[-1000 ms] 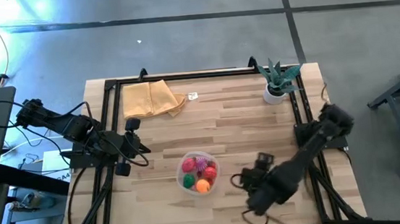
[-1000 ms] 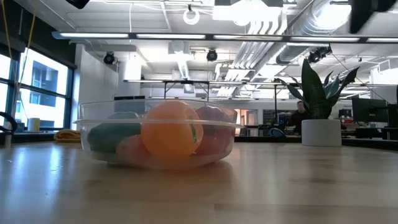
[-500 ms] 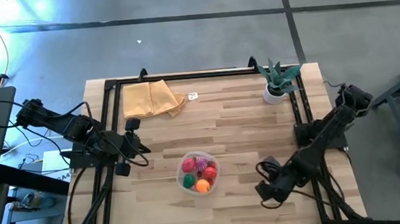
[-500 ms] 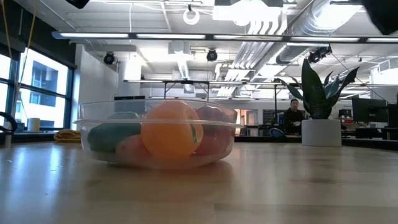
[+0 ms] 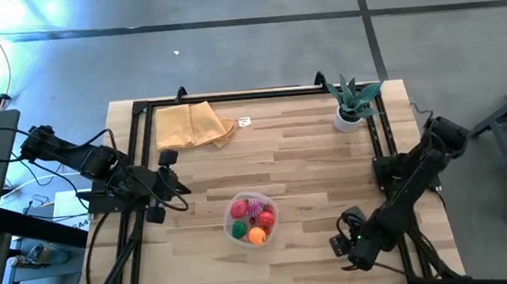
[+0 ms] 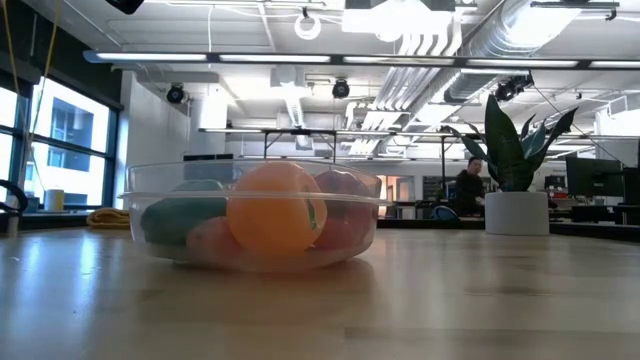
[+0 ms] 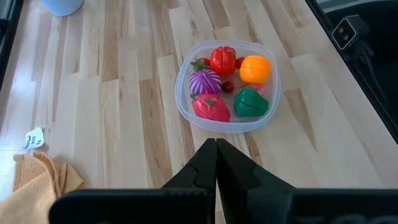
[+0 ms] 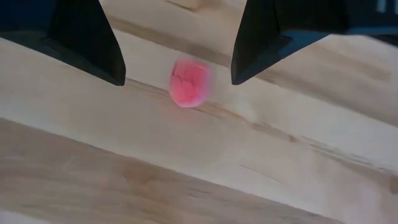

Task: Pick and placing Produce into tupperware
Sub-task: Put the peach into the bin

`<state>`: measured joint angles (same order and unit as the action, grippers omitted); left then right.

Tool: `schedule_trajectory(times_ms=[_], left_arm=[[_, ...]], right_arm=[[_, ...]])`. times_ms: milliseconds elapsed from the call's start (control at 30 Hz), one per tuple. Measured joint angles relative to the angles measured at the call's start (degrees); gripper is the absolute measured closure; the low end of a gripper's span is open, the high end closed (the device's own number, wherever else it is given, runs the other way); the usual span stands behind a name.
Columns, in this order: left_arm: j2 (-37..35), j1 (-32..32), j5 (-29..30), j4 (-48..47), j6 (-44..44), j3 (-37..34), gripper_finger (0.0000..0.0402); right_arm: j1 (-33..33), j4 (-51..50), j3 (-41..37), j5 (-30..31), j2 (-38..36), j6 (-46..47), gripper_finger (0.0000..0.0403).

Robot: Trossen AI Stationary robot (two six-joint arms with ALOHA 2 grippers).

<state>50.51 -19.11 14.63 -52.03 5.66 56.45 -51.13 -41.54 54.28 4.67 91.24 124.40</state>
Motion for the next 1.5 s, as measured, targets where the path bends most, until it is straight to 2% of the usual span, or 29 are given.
schedule_trajectory(times_ms=[500,767,1200,1500], left_arm=[[0.0,0.0,0.0,0.0,0.0,0.0,0.0401],[0.0,0.0,0.0,0.0,0.0,0.0,0.0401],[0.0,0.0,0.0,0.0,0.0,0.0,0.0401],[0.0,0.0,0.0,0.0,0.0,0.0,0.0401]], right_arm=[[0.9,6.4,0.0,-0.7,6.9,1.3,0.0119],[0.9,6.5,0.0,-1.2,7.3,1.6,0.0121],[1.1,7.0,0.2,-1.7,9.1,1.3,0.0148],[2.9,7.4,0.1,-4.6,9.2,-0.4,0.0149]])
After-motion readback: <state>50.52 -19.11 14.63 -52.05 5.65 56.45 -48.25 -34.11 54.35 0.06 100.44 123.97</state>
